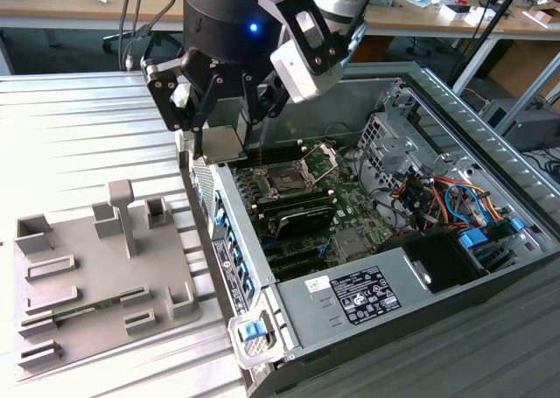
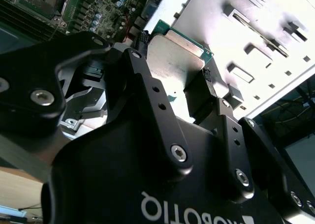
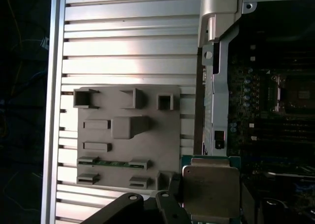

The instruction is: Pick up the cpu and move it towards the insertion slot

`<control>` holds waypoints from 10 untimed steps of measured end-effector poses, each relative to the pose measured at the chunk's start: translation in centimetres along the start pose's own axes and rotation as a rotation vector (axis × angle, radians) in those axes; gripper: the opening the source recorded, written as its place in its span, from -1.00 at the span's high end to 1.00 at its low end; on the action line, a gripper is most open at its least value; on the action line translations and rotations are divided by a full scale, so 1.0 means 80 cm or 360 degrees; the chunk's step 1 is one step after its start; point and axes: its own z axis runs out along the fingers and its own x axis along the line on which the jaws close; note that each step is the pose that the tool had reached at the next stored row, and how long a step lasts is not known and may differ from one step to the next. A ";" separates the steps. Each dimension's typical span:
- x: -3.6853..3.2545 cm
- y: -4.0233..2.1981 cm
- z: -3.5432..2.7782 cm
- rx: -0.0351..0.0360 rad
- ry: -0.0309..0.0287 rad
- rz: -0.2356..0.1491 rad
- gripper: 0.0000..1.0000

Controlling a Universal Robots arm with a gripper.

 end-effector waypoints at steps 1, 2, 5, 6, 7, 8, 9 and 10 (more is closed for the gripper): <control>-0.0008 0.0000 0.0000 0.0000 -0.00001 0.0000 -0.09; -0.0021 -0.0001 0.0000 0.0000 0.00000 0.0000 -0.09; -0.0045 -0.0002 0.0000 0.0000 -0.00001 0.0000 -0.09; -0.0052 -0.0003 0.0000 0.0000 -0.00001 0.0000 -0.09; -0.0063 -0.0003 0.0000 0.0000 0.00000 0.0000 -0.09; -0.0069 -0.0004 0.0000 0.0000 0.00000 0.0000 -0.09; -0.0078 -0.0004 0.0000 0.0000 -0.00001 0.0000 -0.09; -0.0085 -0.0005 0.0000 0.0000 0.00000 0.0000 -0.09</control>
